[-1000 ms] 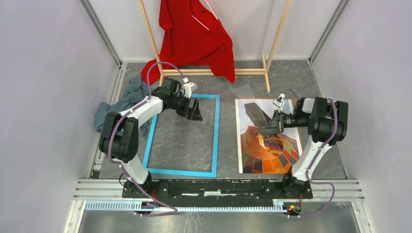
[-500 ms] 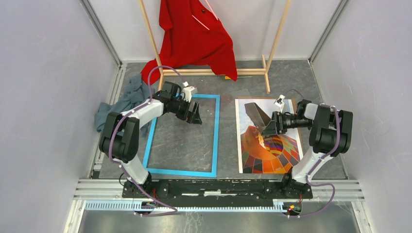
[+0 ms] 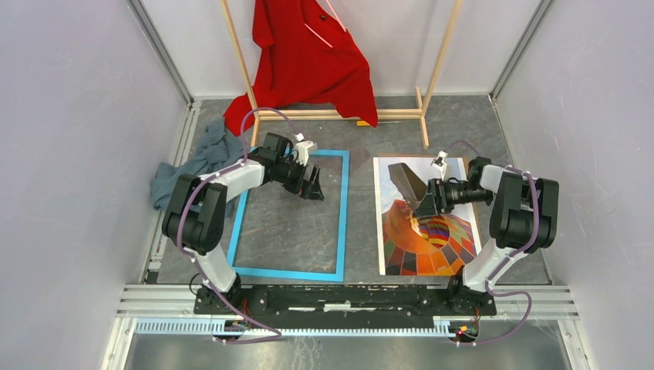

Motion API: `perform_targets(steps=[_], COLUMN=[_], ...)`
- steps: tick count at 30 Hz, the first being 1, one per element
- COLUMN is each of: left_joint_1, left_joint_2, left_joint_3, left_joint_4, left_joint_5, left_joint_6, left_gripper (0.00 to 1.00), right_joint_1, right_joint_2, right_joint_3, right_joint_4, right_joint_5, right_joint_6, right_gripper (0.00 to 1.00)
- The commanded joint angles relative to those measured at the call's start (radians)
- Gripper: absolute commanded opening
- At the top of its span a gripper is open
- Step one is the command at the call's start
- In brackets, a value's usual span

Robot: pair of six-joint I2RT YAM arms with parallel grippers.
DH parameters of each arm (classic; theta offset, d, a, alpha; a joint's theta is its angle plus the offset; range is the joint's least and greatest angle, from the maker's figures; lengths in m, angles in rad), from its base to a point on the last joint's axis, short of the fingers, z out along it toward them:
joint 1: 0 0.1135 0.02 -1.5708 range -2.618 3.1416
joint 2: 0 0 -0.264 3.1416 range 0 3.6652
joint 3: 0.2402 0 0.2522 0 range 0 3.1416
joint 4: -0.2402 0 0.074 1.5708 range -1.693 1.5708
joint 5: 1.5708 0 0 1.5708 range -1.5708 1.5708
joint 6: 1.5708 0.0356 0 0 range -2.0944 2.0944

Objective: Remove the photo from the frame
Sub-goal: Place the photo frame item in the photo frame.

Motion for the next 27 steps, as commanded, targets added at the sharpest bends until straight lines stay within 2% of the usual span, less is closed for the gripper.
perform_targets(steps=[1, 5, 6, 7, 11, 18, 27], left_joint_1=[-0.004, -0.004, -0.004, -0.002, 0.014, 0.076, 0.091], left_joint_2=[0.017, 0.037, 0.041, 0.046, 0.062, 0.113, 0.155], left_joint_3=[-0.005, -0.005, -0.005, -0.007, -0.011, -0.035, -0.039], left_joint_4=[0.051, 0.052, 0.052, 0.051, 0.055, 0.084, 0.102], left_joint_5=[0.009, 0.026, 0.029, 0.031, 0.064, 0.214, 0.330], left_joint_6=[-0.025, -0.033, -0.034, -0.036, -0.047, -0.088, -0.125], left_gripper=[1.00, 1.00, 1.00, 1.00, 1.00, 1.00, 0.99], right_joint_1=[0.024, 0.034, 0.037, 0.039, 0.046, 0.048, 0.063], right_joint_2=[0.016, 0.039, 0.042, 0.046, 0.045, 0.054, 0.075], right_joint_3=[0.016, 0.033, 0.037, 0.039, 0.038, 0.042, 0.051], right_joint_4=[-0.047, -0.111, -0.126, -0.136, -0.140, -0.178, -0.257], right_joint_5=[-0.028, -0.067, -0.073, -0.075, -0.078, -0.113, -0.148], right_joint_6=[-0.061, -0.124, -0.135, -0.145, -0.154, -0.193, -0.271], right_gripper=[0.76, 0.77, 0.90, 0.98, 0.98, 0.98, 0.98])
